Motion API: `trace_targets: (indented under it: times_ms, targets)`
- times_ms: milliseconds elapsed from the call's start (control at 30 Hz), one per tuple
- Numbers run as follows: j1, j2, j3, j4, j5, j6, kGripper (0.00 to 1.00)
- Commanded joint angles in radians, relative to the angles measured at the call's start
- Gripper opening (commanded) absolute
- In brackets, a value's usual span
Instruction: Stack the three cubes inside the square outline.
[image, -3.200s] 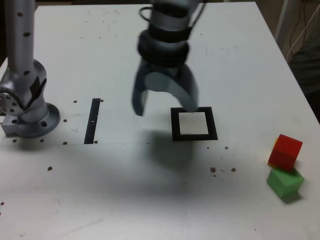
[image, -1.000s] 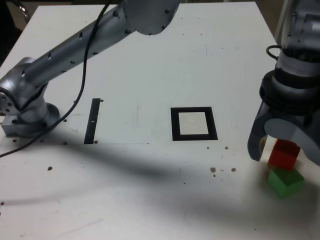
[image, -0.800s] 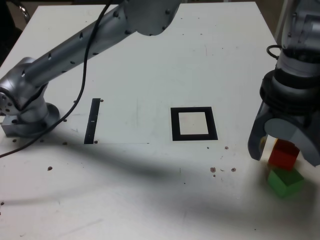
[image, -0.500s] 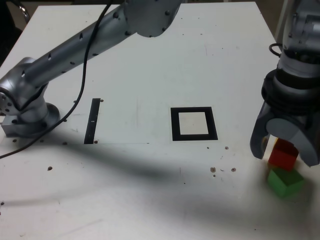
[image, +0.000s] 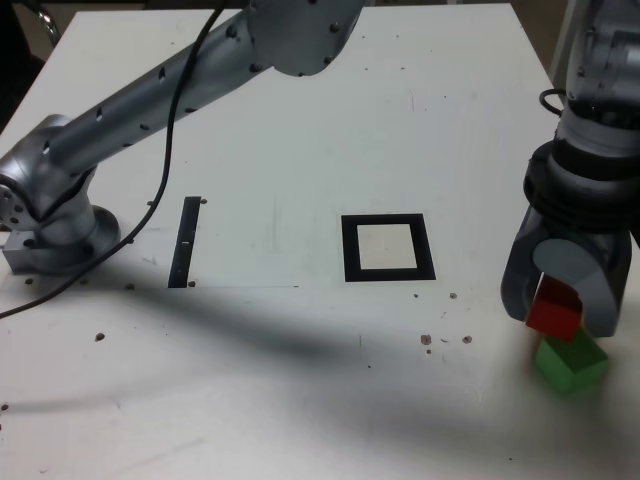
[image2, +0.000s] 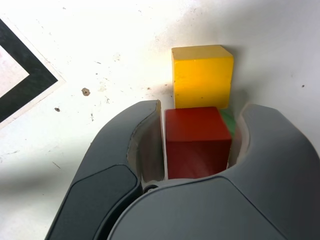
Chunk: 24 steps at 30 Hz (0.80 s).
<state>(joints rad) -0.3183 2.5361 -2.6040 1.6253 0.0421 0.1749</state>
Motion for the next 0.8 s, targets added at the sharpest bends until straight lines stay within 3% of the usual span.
trace_targets:
  times_ms: [0, 333, 767]
  targets:
    - [-0.002, 0.005, -0.005, 0.014, -0.003, 0.002, 0.25]
    - [-0.005, -0.015, 0.0, 0.014, 0.005, 0.001, 0.25]
    - [-0.005, -0.187, 0.186, 0.014, 0.049, -0.021, 0.25]
